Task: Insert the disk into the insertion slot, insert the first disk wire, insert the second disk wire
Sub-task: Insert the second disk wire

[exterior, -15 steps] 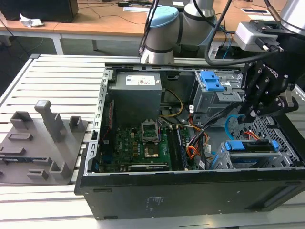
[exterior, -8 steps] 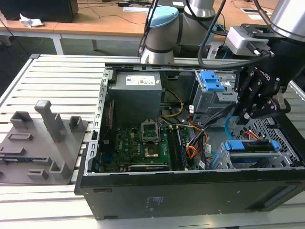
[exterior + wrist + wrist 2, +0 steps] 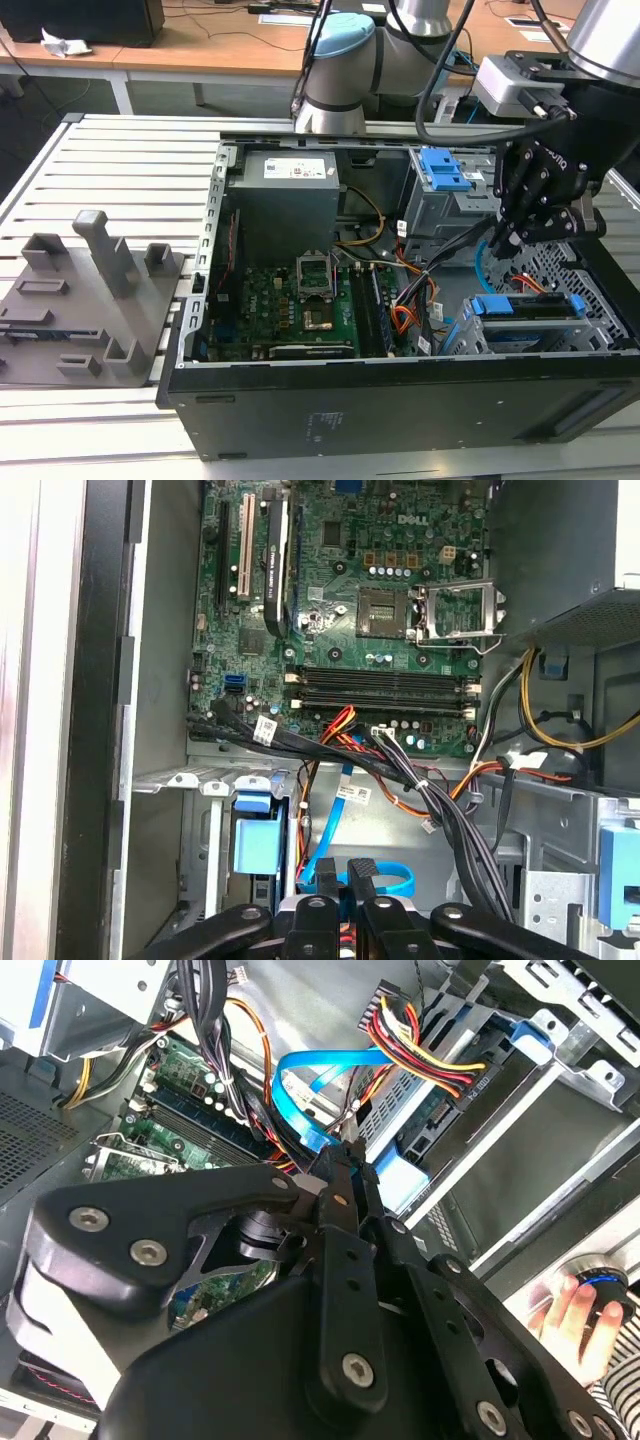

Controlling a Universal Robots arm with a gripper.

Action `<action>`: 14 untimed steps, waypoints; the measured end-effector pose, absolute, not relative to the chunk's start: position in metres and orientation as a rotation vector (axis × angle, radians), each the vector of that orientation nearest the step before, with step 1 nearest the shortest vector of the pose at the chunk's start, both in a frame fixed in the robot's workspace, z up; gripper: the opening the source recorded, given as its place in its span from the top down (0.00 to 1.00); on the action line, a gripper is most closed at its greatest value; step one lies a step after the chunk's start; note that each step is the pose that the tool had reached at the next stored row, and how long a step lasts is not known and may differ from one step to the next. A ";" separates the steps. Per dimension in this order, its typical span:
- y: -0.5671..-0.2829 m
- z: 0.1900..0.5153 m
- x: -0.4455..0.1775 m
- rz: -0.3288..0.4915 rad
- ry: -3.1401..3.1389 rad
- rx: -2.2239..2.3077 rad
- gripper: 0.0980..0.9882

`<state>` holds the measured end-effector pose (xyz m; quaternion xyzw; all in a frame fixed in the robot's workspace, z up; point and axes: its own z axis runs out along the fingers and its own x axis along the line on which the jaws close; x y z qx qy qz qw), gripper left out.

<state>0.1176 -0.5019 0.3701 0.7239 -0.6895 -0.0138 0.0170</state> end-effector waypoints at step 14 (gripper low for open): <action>-0.506 0.370 0.123 -0.043 -2.141 2.251 0.93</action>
